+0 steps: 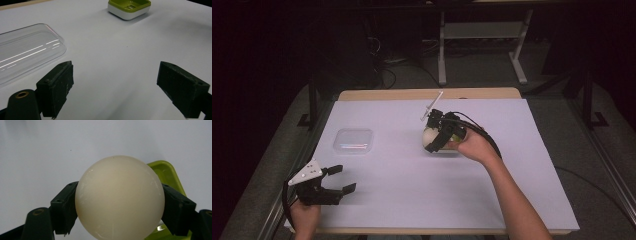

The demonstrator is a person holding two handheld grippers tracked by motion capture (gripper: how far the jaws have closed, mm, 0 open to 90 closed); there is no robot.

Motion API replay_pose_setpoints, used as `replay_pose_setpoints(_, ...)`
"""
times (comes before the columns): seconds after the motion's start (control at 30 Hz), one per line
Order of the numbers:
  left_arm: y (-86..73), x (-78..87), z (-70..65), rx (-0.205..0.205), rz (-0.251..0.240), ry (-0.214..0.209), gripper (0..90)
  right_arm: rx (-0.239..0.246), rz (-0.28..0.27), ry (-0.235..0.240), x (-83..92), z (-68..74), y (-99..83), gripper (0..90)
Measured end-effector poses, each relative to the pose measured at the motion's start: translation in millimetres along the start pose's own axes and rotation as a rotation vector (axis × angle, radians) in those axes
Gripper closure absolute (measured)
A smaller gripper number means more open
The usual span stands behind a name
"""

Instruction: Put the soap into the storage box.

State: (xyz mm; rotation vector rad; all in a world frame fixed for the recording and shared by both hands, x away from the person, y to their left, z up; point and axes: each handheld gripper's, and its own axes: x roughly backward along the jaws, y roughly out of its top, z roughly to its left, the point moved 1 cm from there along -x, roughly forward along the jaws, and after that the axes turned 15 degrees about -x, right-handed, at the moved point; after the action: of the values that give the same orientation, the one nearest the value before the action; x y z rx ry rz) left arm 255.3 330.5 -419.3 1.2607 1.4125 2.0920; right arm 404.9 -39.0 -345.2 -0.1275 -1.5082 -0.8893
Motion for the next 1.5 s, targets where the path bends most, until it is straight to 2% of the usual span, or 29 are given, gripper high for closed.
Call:
replay_pose_setpoints(0.37, 0.0, -0.3, -0.3, 0.001, 0.001, -0.001, 13.2, -0.038, 0.011, -0.023, -5.2, -20.1, -1.0, 23.6)
replay_pose_setpoints(0.77, -0.2, -0.5, -0.2, 0.002, -0.002, -0.003, 13.2, -0.095, 0.02, -0.024, -14.8, -38.3, -2.4, 23.6)
replay_pose_setpoints(1.5, -0.4, 0.0, 0.2, 0.001, 0.0, 0.0, 13.2, -0.155, 0.033, -0.032, -25.6, -57.7, -3.7, 23.6)
